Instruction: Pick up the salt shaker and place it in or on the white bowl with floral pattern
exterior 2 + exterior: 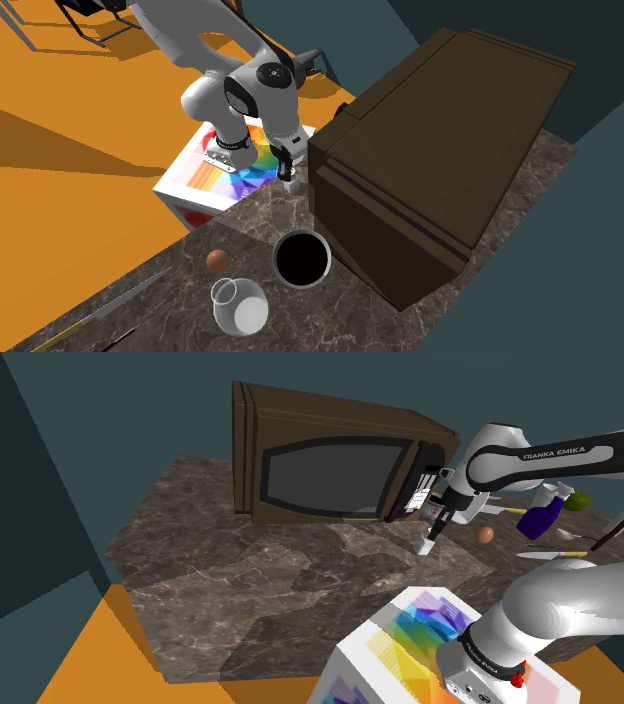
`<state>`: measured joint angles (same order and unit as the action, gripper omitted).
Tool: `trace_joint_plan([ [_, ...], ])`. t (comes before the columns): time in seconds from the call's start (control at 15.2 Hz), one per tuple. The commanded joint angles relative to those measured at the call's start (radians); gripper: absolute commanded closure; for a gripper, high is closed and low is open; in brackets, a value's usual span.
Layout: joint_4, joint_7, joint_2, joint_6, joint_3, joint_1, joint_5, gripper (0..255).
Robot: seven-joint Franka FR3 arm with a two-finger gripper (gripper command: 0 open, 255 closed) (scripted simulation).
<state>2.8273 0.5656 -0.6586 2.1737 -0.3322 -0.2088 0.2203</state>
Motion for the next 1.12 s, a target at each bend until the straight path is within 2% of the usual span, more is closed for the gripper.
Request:
trace_joint_plan([
  [0.0,0.0,0.0,0.0,0.0,0.0,0.0,0.0,255],
  [0.26,0.0,0.0,0.0,0.0,0.0,0.0,0.0,255],
  [1.06,-0.116,-0.001,-0.084,-0.199,0.036,0.006,-0.026,255],
])
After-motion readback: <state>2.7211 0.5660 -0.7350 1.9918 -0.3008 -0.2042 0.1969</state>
